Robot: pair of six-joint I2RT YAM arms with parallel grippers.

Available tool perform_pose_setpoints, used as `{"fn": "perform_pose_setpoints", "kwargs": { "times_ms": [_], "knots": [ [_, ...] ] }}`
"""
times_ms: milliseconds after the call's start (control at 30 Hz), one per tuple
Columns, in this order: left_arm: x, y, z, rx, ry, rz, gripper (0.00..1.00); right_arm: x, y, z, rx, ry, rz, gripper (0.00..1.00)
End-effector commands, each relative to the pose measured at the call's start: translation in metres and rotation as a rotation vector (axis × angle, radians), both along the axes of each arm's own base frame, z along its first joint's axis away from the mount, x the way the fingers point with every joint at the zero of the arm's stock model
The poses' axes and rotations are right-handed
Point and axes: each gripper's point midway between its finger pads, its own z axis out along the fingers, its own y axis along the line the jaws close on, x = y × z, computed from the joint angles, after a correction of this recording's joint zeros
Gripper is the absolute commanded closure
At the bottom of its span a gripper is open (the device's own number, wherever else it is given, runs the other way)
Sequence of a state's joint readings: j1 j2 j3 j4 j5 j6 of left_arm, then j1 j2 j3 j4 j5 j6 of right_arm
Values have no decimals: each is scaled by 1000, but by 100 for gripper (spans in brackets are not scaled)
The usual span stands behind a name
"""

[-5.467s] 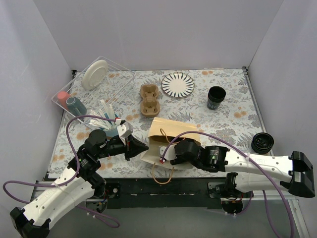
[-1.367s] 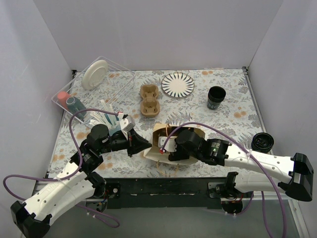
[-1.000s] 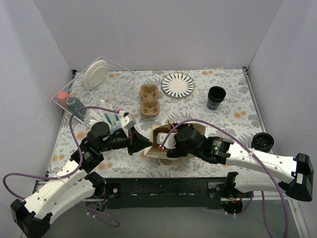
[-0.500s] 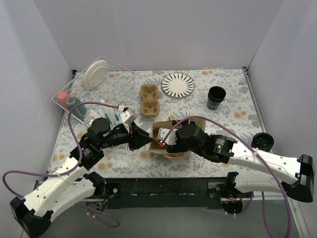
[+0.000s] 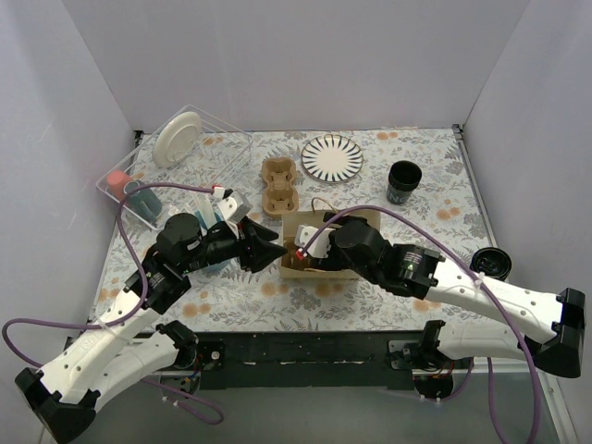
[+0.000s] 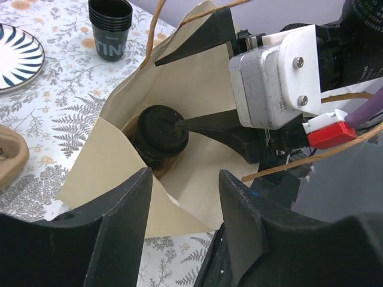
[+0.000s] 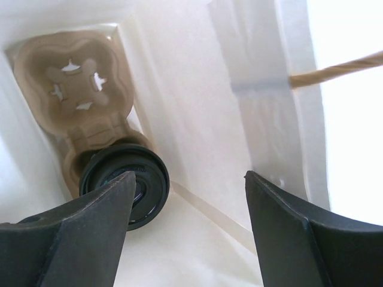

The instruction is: Pack the takeout coffee

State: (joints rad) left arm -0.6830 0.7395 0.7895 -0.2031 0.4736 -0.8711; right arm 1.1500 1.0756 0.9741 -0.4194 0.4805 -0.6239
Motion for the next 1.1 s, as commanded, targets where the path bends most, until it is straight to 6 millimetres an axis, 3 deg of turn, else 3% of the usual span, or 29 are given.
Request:
{"fn": "perform_pose_setpoints", "kwargs": {
  "times_ms": [0,633,1067],
  "knots": [
    [8,5,23,-22,-50,57,52,8,5,28,74,-26,-31,19],
    [20,18,45,-9,-111,148,43,15,16,55,137,3,-6,34],
    [34,29,57,6,-102,256,37,13,20,88,275,50,-14,39]
  ]
}}
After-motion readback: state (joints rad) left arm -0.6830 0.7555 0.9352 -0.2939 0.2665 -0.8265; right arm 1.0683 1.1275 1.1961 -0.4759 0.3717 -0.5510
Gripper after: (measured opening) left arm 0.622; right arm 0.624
